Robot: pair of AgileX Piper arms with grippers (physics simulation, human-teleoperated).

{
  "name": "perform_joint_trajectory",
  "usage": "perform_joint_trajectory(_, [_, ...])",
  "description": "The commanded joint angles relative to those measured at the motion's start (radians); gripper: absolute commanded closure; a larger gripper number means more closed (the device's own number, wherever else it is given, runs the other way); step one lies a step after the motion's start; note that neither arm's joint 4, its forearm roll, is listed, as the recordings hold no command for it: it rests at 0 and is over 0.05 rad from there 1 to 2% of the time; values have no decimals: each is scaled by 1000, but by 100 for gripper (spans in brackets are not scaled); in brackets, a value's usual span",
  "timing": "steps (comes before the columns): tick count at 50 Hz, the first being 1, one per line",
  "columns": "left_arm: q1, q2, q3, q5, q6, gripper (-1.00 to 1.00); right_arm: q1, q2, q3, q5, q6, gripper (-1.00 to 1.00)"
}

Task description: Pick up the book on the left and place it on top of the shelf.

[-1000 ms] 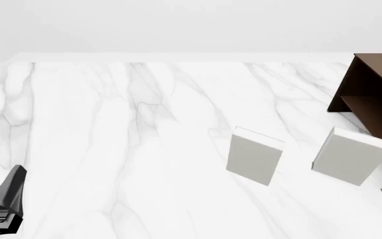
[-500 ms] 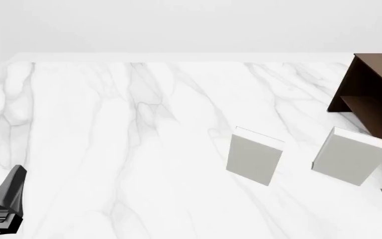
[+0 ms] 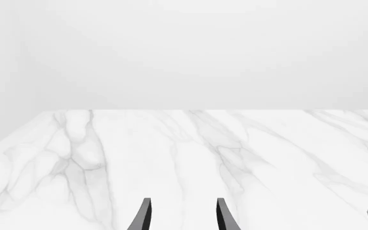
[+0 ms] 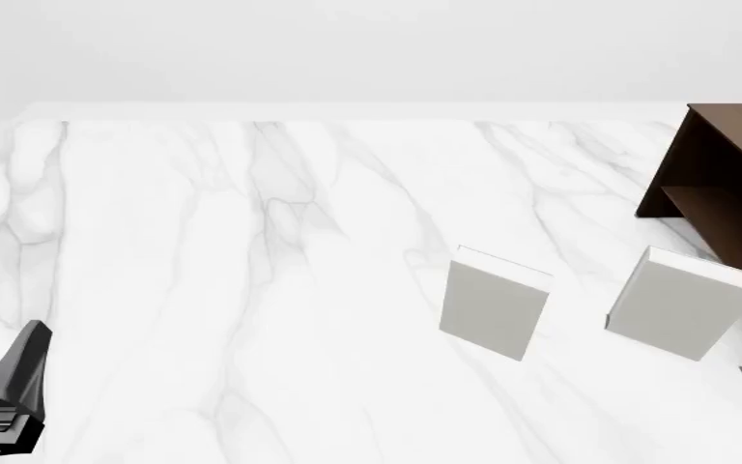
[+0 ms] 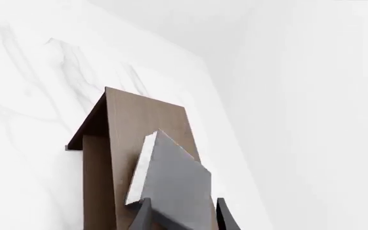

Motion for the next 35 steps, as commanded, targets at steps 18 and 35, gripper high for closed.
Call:
perform_joint_trajectory(18, [0,0,0,0,0,-100,68,-85,19,5,82,-100])
perform_joint_trajectory(35, [0,0,0,0,0,-100,130,-248,56,36,196,-100])
